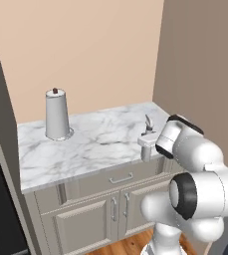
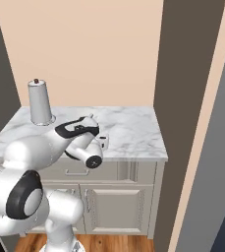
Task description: Move the cutting board and knife to the sink. Then move spray from the cabinet to the counter.
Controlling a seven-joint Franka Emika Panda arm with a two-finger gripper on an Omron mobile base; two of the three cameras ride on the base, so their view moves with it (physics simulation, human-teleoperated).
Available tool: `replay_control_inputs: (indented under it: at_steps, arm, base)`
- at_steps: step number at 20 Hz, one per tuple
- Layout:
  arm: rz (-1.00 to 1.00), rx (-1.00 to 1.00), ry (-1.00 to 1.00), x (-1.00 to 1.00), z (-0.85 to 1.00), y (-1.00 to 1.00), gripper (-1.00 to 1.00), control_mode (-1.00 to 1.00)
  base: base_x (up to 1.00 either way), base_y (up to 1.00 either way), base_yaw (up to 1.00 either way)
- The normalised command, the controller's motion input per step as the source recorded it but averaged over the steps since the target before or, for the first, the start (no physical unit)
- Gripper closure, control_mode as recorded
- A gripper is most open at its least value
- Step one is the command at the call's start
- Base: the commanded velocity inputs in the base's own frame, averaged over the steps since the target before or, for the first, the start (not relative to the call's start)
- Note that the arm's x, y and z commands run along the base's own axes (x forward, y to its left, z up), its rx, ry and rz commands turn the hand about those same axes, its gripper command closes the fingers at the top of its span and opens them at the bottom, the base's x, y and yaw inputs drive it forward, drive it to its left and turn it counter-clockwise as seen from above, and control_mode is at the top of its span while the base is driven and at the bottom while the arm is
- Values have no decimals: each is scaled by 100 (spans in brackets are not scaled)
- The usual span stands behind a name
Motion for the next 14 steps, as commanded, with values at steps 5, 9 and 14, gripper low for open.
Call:
replay_control_inputs:
  at_steps: [5, 9, 14]
  arm:
    - [0, 0, 0, 11, 0, 0, 100, -100]
    - [0, 0, 0, 22, 0, 0, 100, -100]
    - [0, 0, 0, 24, 0, 0, 100, -100]
  base:
    - [0, 0, 0]
    - [0, 0, 0]
    - [0, 0, 0]
